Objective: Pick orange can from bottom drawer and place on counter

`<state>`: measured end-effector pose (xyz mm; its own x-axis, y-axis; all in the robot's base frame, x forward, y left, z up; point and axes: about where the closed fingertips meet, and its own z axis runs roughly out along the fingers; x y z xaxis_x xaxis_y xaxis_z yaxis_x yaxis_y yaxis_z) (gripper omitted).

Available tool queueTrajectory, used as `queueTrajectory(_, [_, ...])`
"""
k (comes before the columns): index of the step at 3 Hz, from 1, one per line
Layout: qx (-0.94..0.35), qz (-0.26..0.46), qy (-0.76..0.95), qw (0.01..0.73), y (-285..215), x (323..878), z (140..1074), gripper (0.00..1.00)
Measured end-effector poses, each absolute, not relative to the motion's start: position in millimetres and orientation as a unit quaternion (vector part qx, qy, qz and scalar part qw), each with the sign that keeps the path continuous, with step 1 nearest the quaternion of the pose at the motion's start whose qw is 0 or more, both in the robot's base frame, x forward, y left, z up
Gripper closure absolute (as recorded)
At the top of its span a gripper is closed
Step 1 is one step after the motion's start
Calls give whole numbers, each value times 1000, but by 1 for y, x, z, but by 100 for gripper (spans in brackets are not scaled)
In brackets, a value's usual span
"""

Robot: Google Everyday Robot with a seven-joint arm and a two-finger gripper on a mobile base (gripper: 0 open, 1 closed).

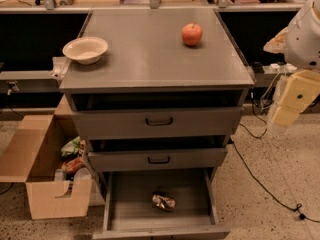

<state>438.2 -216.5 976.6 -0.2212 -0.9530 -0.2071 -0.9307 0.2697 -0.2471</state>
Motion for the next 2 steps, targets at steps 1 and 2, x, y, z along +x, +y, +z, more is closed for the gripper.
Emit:
queueTrajectory(1, [-603,-35,781,160,-217,438,977,0])
queueTrajectory(2, [-604,-24,781,154,-214,432,946,0])
